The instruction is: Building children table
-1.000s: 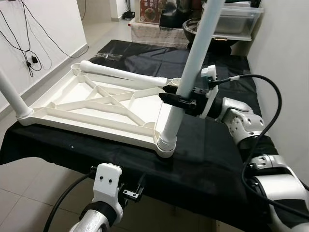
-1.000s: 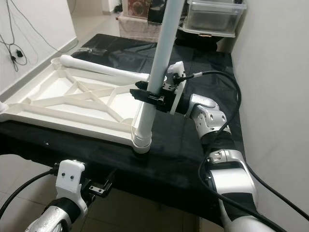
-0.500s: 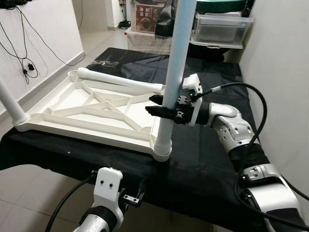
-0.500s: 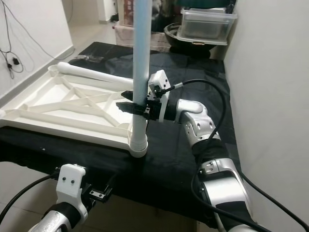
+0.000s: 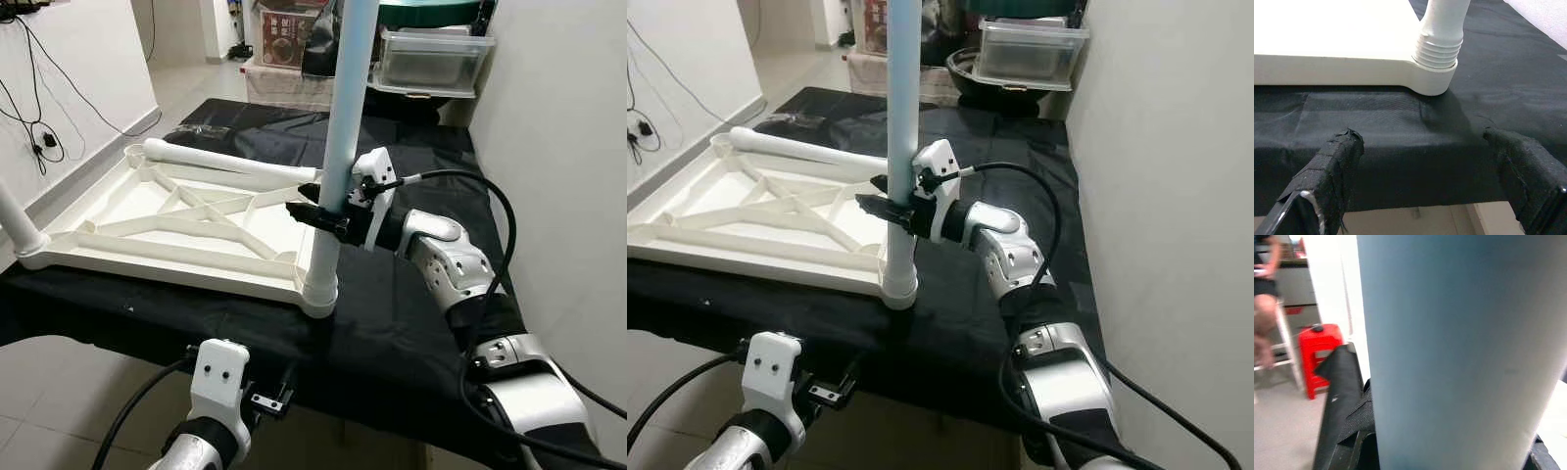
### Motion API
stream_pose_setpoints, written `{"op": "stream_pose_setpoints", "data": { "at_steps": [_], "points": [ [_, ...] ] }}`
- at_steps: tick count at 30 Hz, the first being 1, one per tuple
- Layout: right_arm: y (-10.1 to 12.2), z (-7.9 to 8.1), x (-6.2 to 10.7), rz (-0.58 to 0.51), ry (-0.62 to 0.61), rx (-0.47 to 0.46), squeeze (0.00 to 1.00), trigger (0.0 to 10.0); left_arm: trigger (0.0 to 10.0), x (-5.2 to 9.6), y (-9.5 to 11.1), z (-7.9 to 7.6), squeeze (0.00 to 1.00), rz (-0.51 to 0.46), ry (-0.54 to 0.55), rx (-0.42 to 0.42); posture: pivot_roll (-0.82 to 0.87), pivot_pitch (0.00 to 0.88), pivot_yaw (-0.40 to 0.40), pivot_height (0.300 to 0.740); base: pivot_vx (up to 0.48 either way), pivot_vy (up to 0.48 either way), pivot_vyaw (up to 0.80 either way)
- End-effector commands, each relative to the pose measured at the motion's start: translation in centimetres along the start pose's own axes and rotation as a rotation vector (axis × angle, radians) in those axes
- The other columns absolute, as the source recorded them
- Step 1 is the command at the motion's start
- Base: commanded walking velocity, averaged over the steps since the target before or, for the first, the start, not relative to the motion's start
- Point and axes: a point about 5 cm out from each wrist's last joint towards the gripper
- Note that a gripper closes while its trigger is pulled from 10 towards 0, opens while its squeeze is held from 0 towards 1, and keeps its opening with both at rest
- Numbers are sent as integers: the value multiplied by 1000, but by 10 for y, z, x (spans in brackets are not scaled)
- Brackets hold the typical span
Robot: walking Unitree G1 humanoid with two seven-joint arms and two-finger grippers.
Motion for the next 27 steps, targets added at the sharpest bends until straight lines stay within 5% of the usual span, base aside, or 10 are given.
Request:
{"op": "stream_pose_setpoints", "data": {
  "at_steps": [1,7,8,16,27],
  "points": [
    [-37,-6,10,149,-129,-58,0,10000,10000,0,0,0,0,6,5,-10,83,154,-53,740,0,0,0],
    [-43,-23,14,183,-497,-69,0,10000,10000,-2,-1,1,0,3,7,-11,77,146,-55,740,0,0,0],
    [-44,-31,20,155,-681,-72,0,10000,10000,-3,-1,1,0,0,9,-13,78,145,-53,740,0,0,0],
    [-50,-31,28,144,-882,-74,0,10000,10000,-5,-1,3,0,-2,13,-15,79,135,-56,740,0,0,0],
    [-60,-23,24,234,-1366,-119,0,10000,10000,-8,-2,4,0,-7,10,-23,73,113,-54,740,0,0,0]
  ]
}}
Point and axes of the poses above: a point about 5 cm out from each wrist's last joint towards the gripper, its own x axis pointing back from the gripper into the wrist, its own y axis along the axis of the wrist's last joint, z = x × y, and after that the axes turned 1 degree about -x, right-handed
